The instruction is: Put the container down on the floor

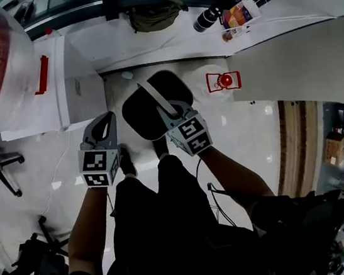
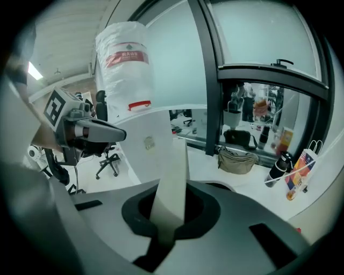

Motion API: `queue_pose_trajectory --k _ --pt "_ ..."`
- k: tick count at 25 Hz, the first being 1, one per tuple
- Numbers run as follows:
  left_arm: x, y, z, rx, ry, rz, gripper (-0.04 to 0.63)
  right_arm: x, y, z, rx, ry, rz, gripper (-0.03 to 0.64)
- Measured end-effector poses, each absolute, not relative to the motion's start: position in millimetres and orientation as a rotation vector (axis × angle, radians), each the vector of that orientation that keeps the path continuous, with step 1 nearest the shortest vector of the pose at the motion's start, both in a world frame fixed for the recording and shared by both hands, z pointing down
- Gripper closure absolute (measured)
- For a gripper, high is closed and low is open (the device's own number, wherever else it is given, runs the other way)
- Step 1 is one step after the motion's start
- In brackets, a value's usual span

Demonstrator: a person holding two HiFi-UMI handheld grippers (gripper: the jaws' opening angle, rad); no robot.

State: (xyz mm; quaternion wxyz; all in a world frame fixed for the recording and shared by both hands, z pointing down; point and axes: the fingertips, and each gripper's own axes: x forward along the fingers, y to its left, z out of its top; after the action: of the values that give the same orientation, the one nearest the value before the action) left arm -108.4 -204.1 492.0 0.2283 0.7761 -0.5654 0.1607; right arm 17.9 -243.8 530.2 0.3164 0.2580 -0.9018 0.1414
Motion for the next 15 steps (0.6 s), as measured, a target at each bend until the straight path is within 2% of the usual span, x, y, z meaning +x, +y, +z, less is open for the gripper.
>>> queue_pose_trajectory --k 15 --pt "-100.9 -224.8 598.7 1.975 -1.545 0.537 0.588 -0.4 -279.2 657.9 0.515 -2.256 0.416 0.609"
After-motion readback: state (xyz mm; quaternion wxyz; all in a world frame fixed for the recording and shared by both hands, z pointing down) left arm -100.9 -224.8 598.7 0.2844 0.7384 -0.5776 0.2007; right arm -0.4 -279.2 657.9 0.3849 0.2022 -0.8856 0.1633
